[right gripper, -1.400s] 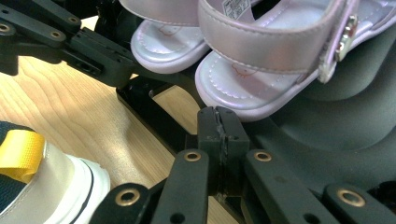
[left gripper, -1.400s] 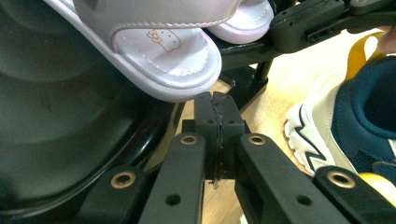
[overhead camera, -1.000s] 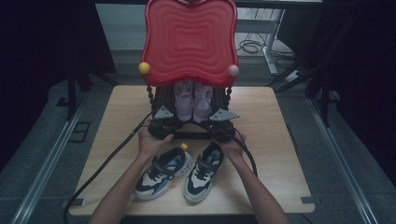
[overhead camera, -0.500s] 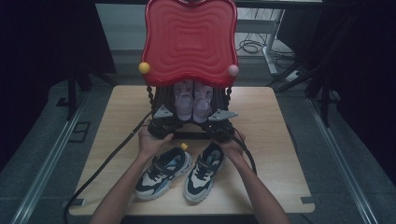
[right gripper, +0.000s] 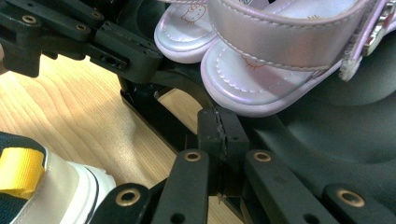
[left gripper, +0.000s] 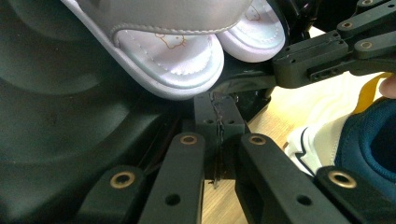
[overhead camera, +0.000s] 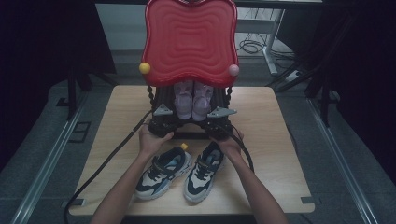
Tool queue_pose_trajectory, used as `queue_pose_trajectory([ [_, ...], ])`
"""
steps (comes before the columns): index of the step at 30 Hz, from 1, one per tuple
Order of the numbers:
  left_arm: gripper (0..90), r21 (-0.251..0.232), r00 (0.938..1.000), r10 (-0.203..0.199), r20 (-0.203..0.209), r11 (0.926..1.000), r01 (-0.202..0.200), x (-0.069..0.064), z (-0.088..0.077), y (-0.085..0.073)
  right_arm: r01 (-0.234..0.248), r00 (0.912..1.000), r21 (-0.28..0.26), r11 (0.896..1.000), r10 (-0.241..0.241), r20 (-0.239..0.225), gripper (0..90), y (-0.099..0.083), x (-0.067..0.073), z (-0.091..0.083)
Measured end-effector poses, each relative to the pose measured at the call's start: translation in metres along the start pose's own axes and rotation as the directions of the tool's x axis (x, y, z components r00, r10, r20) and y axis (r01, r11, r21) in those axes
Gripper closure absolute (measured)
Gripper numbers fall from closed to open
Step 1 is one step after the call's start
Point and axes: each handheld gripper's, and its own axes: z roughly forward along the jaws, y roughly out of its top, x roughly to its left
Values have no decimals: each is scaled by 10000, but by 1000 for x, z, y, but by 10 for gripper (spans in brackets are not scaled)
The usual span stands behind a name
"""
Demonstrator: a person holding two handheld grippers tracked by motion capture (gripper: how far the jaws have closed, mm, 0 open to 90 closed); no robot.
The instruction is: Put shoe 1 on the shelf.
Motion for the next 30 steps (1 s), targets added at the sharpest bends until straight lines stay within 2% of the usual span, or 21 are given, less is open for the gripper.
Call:
queue_pose_trajectory([
  [7, 866, -48, 10000, 33, 72, 10000, -32, -1, -2, 0, -291, 9994, -22, 9996, 290, -197, 896, -1, -2, -2],
  [13, 853, -301, 9996, 128, 249, 9995, -120, -4, -13, -2, -299, 9985, -224, 9993, 289, -455, 895, -2, -2, -8],
  [18, 843, -602, 9997, 7, 252, 9982, 8, -3, -29, -8, -257, 9979, -695, 9972, 215, -611, 895, -3, 0, -20],
  [30, 769, -743, 9983, -472, 332, 9960, 495, 4, -65, -28, -514, 9958, -1471, 9878, 396, -820, 880, -19, -4, -57],
])
